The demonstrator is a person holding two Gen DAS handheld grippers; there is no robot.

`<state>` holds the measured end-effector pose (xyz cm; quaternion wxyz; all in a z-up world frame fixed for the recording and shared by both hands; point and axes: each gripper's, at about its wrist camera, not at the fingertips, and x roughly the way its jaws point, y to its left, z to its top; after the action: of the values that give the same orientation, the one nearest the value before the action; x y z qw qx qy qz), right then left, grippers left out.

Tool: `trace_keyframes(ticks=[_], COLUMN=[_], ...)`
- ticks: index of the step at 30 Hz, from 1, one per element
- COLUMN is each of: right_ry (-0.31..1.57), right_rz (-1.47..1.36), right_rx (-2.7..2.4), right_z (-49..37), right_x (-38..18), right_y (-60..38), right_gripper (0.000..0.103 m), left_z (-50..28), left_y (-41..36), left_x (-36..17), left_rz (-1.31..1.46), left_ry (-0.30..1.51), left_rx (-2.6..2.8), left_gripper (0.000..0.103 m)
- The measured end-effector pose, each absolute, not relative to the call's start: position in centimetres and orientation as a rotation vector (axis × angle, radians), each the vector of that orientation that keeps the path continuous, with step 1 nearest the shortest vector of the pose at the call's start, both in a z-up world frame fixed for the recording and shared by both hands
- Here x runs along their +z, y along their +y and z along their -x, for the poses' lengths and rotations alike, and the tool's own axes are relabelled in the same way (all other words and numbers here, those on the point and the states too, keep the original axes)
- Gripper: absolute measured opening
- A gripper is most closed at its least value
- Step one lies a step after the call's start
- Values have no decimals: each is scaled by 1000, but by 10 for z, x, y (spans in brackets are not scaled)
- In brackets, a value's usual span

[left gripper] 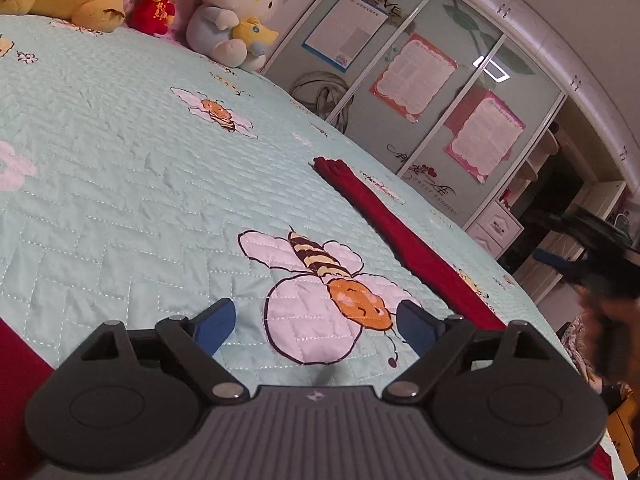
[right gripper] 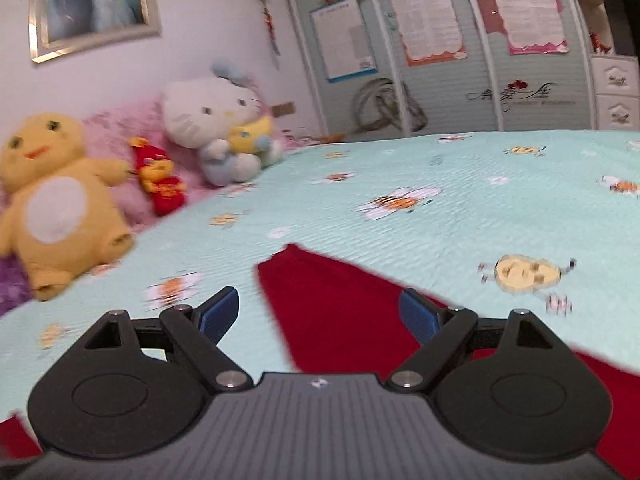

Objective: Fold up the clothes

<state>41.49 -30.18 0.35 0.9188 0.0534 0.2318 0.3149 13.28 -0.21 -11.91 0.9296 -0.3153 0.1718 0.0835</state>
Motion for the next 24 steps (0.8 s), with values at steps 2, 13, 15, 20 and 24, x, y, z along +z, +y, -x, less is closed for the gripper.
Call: trace_keyframes(ticks=[2,13,15,20,24], right_ry=[495,565,566,599,651], right_rz=[-85,0,-20,-77,-220], right_rx=[596,484,474,523,537], right_z=[-445,-559,-567,-567,-555], right_x=[-4,-59,-66,-82,-83], right_y=[-287,-209,-202,-195,-228], right_gripper=[87,87,87,85,59], left_z=[-133,-133,-133,-132,-132], left_y=[-2,-4,-3,-3,-1], left_x=[-120,-122,-122,-122,-122], left_rz=[646,636,636,640,649], left_ry=[351,347,346,347,348], left_rx=[175,191,191,190,187], left_gripper=[91,91,91,91,91])
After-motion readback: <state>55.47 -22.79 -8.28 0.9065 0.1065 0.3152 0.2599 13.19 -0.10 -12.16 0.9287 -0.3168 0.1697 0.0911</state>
